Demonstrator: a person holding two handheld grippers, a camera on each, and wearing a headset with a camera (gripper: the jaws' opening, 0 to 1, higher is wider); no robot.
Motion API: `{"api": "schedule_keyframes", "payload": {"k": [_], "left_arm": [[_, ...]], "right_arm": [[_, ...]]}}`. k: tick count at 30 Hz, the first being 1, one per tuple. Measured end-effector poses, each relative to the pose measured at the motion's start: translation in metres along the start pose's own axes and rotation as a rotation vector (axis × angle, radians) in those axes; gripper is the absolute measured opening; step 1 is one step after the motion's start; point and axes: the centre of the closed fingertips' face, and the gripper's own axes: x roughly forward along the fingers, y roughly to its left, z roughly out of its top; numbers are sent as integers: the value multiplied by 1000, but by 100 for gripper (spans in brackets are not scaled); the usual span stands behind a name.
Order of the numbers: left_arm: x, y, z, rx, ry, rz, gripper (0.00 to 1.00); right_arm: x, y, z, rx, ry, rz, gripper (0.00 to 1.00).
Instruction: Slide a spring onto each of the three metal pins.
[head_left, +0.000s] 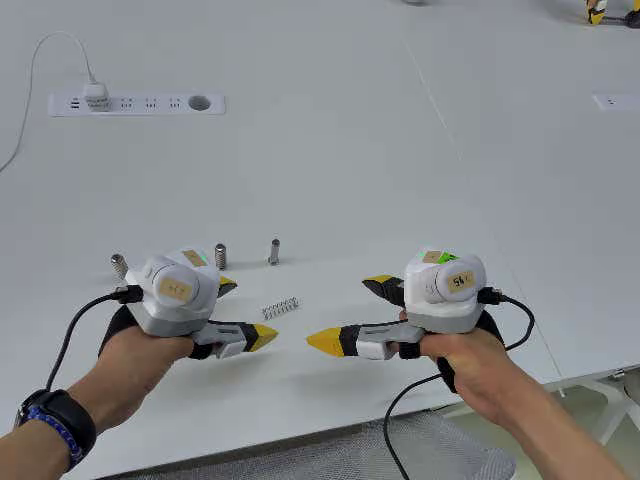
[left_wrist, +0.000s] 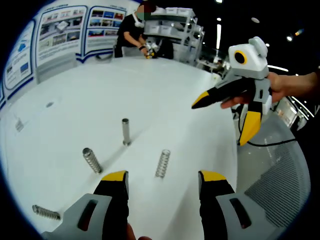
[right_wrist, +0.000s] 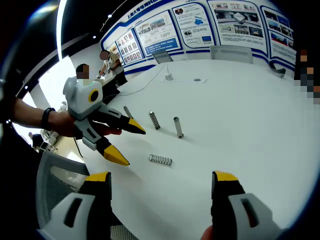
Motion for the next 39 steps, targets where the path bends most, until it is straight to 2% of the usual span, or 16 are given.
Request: {"api": "schedule_keyframes", "payload": {"k": [10,13,22,30,33,39], "left_arm": [[22,-5,0,25,22,-17,48],[28,-5,-1,8,31,-22,42],[44,-6,-4,47,61,-11,31],[45,-7,-11,45,78,-4,24],[45,-5,-15,43,85,3,22],[44,2,-15,53,81,37,12]], "right_arm": [[-1,2,-7,13,9,6,83],[0,3,-8,15,10,9,83],[-2,2,-7,25,1,11,82],[-5,0,-10,36,1,5,82],[-5,1,-12,40,3,6,82],[-3,2,-12,44,4,11,82]]}}
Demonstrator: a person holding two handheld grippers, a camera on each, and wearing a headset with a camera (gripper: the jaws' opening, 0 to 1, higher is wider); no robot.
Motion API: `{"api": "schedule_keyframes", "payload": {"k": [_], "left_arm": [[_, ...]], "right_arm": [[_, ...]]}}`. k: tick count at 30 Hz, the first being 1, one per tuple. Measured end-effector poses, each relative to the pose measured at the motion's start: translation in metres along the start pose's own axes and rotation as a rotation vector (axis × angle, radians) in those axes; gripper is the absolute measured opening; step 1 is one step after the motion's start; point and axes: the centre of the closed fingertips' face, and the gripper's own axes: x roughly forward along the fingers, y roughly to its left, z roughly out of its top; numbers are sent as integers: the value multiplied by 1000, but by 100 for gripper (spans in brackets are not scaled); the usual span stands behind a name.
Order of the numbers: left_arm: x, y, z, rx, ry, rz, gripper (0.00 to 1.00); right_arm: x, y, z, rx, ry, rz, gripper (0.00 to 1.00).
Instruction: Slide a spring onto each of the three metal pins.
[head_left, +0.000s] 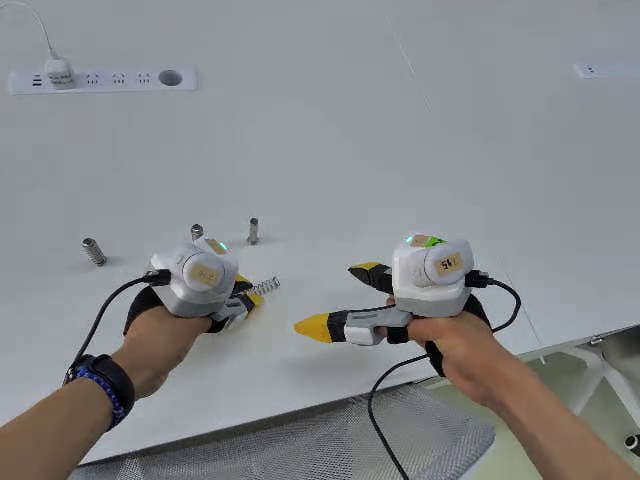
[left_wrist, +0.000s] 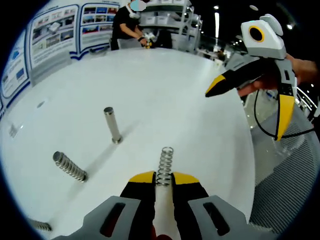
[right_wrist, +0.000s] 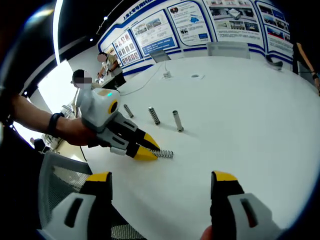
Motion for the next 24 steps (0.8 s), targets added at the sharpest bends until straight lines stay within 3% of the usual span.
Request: {"api": "schedule_keyframes", "payload": {"k": [5,12,24], "left_arm": [[0,3,0,4,13,19,11],[-7,5,-6,-45,21,24,10],[-32,4,-16,-78,2,33,10]], "right_arm": [[4,2,0,0,4,10,82],[7,7,0,3,5,27,81],[11,9,0,48,-12,54,77]]}}
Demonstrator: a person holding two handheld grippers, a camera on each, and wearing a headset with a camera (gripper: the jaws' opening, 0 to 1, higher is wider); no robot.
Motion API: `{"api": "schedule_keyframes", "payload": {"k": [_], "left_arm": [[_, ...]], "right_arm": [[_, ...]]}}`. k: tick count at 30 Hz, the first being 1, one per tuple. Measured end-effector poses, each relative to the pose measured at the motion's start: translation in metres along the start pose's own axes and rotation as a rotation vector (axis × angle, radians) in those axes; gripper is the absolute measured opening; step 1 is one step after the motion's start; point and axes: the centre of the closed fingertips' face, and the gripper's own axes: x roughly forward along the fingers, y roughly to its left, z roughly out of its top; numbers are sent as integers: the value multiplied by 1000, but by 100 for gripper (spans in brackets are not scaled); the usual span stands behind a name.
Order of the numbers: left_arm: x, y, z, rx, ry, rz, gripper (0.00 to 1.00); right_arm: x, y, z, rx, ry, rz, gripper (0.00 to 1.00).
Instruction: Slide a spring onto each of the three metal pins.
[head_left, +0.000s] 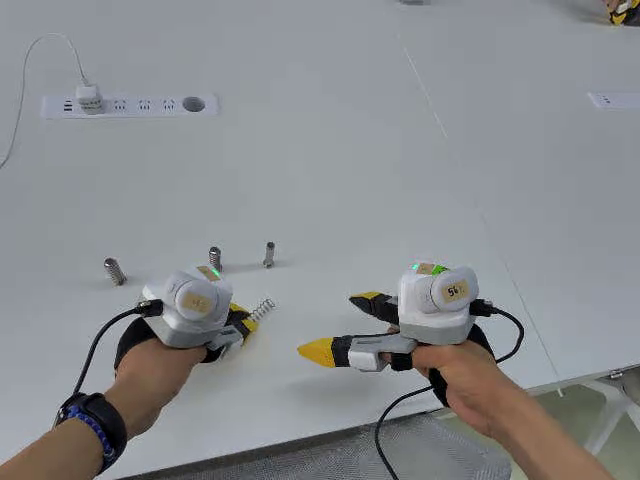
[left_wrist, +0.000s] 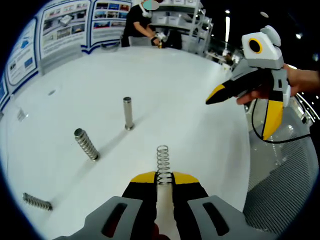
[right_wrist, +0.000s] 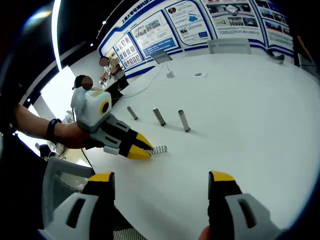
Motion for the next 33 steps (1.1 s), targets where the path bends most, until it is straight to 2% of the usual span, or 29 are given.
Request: {"api": "schedule_keyframes", "payload": {"k": [10,14,20,23,26,33], "left_arm": [[-25,-1,-10,6,-5,8,10],[-33,-2,-11,-20,-23,10,10],[-42,-9,-15,-22,-30,7,10],[-48,-12,-15,-14,-36,4,10],[-54,-16,-14,-2,-43,-4,10],[-66,-22,-5,33,-65,-15,10]], "right_arm": [[5,7,-6,6,13,25,77],[8,10,-2,11,-3,37,74],[16,17,2,27,-8,63,71],[21,22,4,33,-7,83,68],[28,31,7,50,-11,125,64],[40,51,16,39,-11,203,52]]}}
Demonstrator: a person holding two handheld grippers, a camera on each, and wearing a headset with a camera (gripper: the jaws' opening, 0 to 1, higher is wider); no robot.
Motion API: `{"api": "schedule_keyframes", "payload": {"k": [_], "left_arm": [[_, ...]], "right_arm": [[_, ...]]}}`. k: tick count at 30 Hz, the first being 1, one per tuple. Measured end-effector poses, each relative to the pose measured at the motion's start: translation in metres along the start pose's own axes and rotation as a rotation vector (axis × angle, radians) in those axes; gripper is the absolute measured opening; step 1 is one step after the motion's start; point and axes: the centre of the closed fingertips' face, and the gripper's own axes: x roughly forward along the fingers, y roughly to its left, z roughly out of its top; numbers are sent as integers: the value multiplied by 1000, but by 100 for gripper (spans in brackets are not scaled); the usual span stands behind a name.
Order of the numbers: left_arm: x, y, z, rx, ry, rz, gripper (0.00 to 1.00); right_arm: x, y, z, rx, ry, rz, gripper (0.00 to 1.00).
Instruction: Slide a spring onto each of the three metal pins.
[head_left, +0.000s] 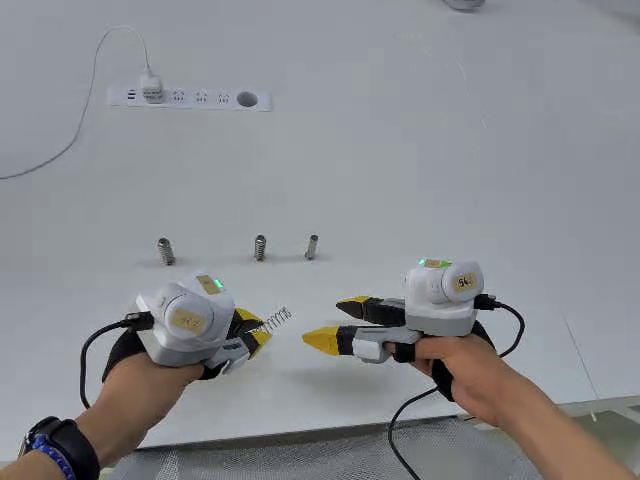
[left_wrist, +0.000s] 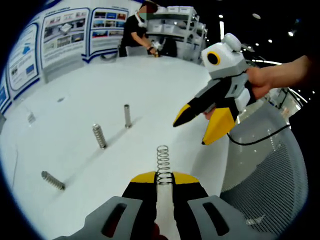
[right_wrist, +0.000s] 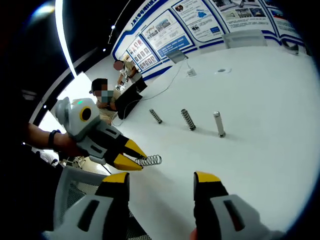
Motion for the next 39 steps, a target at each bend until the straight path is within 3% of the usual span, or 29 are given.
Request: {"api": "schedule_keyframes", "payload": {"k": [11,23,39], "left_arm": [[-1,-9,16,52,-28,-28,10],[-1,-14,30,106,-47,-62,10],[1,-15,32,132,-37,-74,10]], "right_arm": [[13,14,12,29,0,75,38],[14,14,19,52,0,70,26],[9,20,23,46,30,93,19]]}}
